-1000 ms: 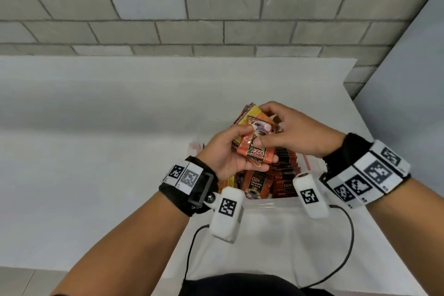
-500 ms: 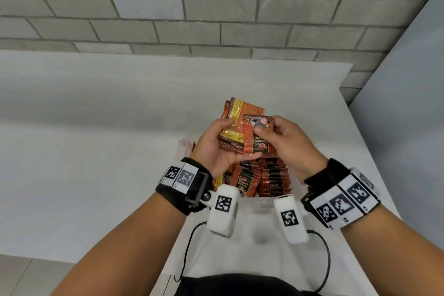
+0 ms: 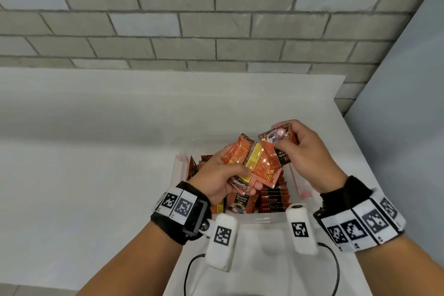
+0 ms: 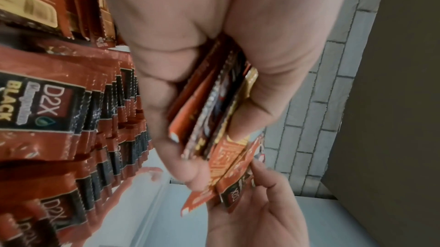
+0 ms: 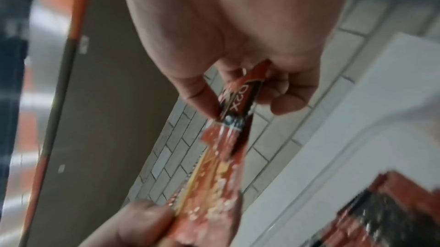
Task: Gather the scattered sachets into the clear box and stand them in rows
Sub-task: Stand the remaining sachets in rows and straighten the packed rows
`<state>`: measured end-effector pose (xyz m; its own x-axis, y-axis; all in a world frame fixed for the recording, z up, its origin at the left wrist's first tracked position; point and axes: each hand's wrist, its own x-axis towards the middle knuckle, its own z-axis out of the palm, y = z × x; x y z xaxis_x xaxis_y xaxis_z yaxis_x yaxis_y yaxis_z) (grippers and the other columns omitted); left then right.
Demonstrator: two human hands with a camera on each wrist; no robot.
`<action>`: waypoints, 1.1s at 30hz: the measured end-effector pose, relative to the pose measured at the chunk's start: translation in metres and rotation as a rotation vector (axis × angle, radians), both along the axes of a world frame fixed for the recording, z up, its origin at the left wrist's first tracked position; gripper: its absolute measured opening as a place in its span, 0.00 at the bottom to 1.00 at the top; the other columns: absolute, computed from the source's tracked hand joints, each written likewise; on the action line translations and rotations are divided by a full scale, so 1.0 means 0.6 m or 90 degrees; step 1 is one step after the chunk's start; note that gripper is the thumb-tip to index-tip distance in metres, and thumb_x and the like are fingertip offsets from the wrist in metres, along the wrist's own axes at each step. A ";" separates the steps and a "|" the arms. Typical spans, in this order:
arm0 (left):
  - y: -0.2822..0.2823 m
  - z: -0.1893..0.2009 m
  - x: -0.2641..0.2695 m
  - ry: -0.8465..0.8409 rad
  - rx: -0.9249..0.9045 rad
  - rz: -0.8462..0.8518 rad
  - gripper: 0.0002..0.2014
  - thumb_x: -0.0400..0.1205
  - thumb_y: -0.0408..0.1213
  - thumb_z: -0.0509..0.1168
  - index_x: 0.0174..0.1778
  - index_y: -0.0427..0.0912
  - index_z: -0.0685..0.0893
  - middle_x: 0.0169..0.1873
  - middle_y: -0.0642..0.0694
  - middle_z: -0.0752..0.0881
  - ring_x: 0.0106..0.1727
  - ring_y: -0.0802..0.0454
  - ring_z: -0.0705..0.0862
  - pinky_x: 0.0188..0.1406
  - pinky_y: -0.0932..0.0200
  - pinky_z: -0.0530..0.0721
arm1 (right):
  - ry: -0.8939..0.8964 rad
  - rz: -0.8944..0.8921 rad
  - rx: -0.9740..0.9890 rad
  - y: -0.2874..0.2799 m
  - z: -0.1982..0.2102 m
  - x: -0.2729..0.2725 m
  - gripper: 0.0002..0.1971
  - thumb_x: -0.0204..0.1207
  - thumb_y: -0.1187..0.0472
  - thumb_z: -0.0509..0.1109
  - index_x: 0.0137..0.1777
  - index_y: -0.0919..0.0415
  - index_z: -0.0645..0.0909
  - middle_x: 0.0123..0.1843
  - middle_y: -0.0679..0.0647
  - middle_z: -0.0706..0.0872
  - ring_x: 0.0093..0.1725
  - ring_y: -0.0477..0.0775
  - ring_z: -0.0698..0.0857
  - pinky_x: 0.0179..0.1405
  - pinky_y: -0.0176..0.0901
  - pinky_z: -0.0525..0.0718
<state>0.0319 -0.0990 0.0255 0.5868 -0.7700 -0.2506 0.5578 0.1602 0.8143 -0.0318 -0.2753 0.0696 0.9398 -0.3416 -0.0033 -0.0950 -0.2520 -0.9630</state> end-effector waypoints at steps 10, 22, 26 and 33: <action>0.010 -0.003 0.017 0.114 -0.034 0.045 0.19 0.78 0.40 0.60 0.65 0.40 0.78 0.53 0.29 0.86 0.43 0.34 0.88 0.34 0.47 0.89 | 0.063 0.056 -0.024 0.003 -0.010 -0.008 0.08 0.75 0.69 0.71 0.51 0.59 0.86 0.47 0.53 0.91 0.48 0.52 0.89 0.52 0.48 0.85; 0.014 -0.009 0.024 -0.033 -0.045 0.170 0.23 0.69 0.26 0.69 0.60 0.43 0.80 0.50 0.40 0.90 0.50 0.43 0.89 0.47 0.44 0.89 | 0.133 0.003 0.258 0.033 -0.025 0.002 0.07 0.79 0.68 0.68 0.55 0.63 0.80 0.46 0.57 0.90 0.42 0.52 0.90 0.38 0.48 0.88; 0.019 -0.014 0.025 -0.029 -0.061 0.206 0.23 0.70 0.25 0.69 0.62 0.43 0.79 0.51 0.40 0.89 0.52 0.43 0.88 0.46 0.46 0.89 | 0.163 0.010 0.342 0.041 -0.026 0.003 0.11 0.79 0.67 0.67 0.61 0.65 0.80 0.52 0.61 0.90 0.46 0.57 0.90 0.50 0.57 0.88; 0.020 -0.008 0.025 0.002 -0.069 0.222 0.22 0.76 0.33 0.67 0.68 0.39 0.77 0.58 0.36 0.87 0.57 0.41 0.87 0.51 0.44 0.88 | 0.164 -0.034 0.432 0.066 -0.031 0.013 0.10 0.79 0.67 0.67 0.59 0.68 0.79 0.51 0.61 0.90 0.46 0.56 0.90 0.42 0.51 0.90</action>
<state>0.0472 -0.0872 0.0206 0.8183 -0.5458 -0.1803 0.4564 0.4262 0.7811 -0.0243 -0.2356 0.0508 0.8627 -0.2311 -0.4499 -0.3358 0.4036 -0.8511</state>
